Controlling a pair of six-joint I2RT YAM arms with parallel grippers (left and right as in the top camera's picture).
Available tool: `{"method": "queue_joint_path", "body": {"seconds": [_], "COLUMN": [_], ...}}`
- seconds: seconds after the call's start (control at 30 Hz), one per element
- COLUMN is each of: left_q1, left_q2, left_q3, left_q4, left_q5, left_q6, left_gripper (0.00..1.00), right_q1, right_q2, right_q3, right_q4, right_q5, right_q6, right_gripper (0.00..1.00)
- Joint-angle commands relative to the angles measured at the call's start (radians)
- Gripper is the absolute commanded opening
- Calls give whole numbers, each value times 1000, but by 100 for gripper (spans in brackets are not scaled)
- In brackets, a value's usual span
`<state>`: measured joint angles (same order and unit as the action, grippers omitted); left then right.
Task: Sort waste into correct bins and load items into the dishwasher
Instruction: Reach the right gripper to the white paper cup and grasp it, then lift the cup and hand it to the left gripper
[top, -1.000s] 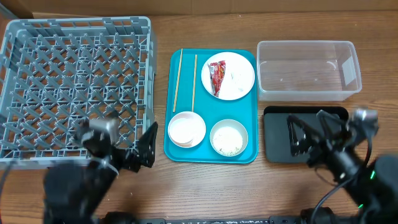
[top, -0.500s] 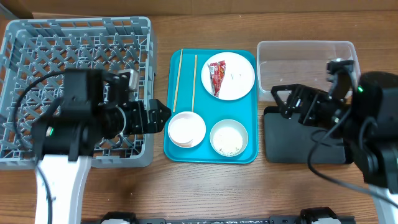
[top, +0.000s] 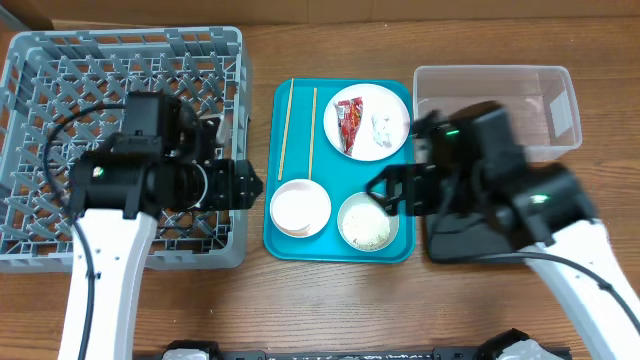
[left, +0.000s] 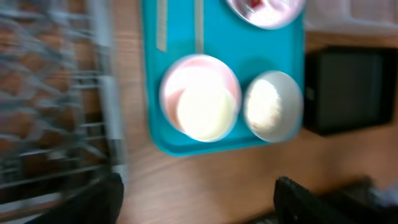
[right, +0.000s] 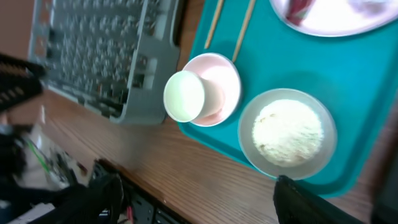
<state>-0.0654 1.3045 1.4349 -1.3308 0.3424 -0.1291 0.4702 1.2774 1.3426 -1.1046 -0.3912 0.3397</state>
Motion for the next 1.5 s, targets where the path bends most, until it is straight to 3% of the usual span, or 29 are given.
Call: {"method": "queue_joint_path", "body": {"seconds": [0.0,0.33,0.5,0.67,0.83,0.93,1.0,1.3,1.47], "left_q1": [-1,0,0,-3,-18,-18,-18,-18,-18], "left_q2": [-90,-219,-243,-255,-309,-325,-323,-279,-272], "left_q3": [63,68,68,68,68,68,68,68,68], "left_q4": [11,30,16,2,2,17,24,-20,-27], "left_q5": [-226,-325,-323,-157,-324,-406,-396,-289,-279], "left_q6": [-56,-179,-178,-160,-187,-193,-193,-182,-181], "left_gripper": [82,78,79,75,78,90,97,96,96], "right_q1": [129,266,254,254,259,276,296,350,349], "right_q2": [62,281,284,284,285,290,302,453,547], "right_q3": [5,5,5,5,5,5,5,5,5], "right_q4": [41,173,214,190,200,213,235,323,365], "right_q5": [168,235,233,274,274,275,276,369,375], "right_q6": [79,137,140,133,132,132,132,137,164], "right_gripper": [79,63,63,60,60,59,55,50,36]}}
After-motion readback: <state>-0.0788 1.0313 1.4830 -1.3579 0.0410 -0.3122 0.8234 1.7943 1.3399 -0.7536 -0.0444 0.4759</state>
